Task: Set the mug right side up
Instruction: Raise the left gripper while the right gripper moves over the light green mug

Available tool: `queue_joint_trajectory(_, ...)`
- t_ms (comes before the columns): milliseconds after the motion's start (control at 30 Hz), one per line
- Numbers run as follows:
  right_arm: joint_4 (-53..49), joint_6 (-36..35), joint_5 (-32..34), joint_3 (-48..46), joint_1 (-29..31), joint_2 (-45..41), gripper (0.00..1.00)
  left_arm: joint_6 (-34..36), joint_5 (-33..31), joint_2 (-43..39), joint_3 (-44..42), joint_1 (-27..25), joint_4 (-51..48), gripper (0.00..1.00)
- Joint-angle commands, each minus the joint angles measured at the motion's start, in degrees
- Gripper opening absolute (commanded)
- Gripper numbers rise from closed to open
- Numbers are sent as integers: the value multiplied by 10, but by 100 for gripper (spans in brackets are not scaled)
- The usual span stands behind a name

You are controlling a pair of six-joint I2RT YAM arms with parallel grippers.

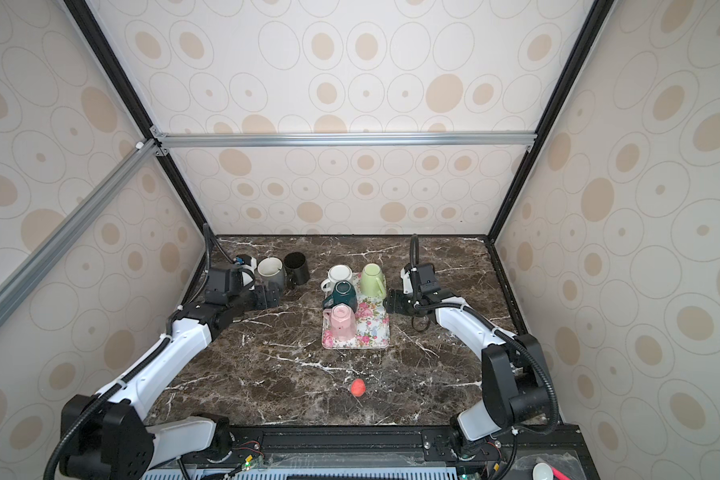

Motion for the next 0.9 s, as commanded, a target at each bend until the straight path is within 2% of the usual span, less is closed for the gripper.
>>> queue_joint_trajectory(0, -52, -26, 20, 53, 11, 30, 71, -36, 21, -51, -40, -23, 50, 98)
queue_joint_trajectory(167, -106, -60, 25, 131, 29, 79, 67, -65, 37, -90, -114, -34, 97, 98)
queue_joint_trajectory(433, -150, -109, 25, 215, 36, 135, 59, -72, 48, -92, -112, -41, 113, 98)
queue_joint_trajectory(667, -140, -152, 44, 227, 37, 165, 50, -82, 28, -85, -106, -52, 119, 98)
queue_joint_trajectory(867, -117, -170, 57, 231, 38, 187, 44, -97, 39, -48, -92, -64, 144, 98)
